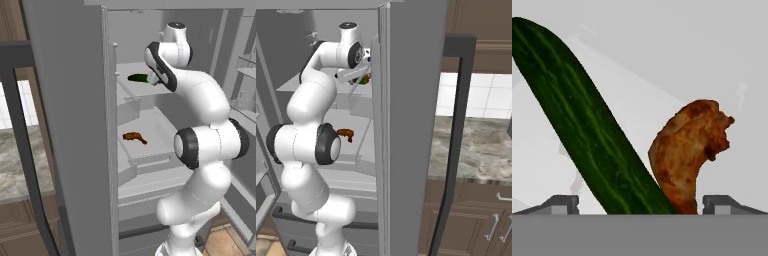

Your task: Place one cucumber and one chicken drumstick in each tupperware on the nearby counter, to pack two identical lunches.

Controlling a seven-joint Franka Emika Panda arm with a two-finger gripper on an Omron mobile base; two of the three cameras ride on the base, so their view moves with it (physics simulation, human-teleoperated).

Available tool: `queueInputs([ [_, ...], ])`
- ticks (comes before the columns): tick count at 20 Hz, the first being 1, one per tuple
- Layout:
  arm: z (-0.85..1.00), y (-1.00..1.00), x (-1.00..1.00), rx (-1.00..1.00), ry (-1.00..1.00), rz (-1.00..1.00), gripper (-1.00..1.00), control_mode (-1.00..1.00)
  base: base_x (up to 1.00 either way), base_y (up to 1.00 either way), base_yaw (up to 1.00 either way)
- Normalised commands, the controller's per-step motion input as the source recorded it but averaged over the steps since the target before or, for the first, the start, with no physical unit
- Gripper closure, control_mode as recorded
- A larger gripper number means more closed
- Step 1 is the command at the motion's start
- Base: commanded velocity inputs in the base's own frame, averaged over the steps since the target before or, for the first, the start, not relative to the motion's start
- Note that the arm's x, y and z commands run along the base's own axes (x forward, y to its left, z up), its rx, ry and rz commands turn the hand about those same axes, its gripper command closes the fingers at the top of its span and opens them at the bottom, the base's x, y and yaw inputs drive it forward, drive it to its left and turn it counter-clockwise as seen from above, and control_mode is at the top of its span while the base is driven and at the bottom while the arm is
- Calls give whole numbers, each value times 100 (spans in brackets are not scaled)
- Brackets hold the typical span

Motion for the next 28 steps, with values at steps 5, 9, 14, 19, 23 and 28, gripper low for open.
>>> queueInputs([
  [5,0,2,32,0,0,7,-100,-100,0,0,0],
  [9,-16,16,21,-2,0,9,-100,-100,0,0,0],
  [14,-44,30,0,-5,0,8,-100,-100,0,0,0],
  [19,-72,42,0,-9,3,1,100,-100,0,0,0],
  [23,-34,8,-2,-3,0,0,100,-100,0,0,0],
  [28,0,-24,-71,0,-1,-4,100,-100,0,0,0],
])
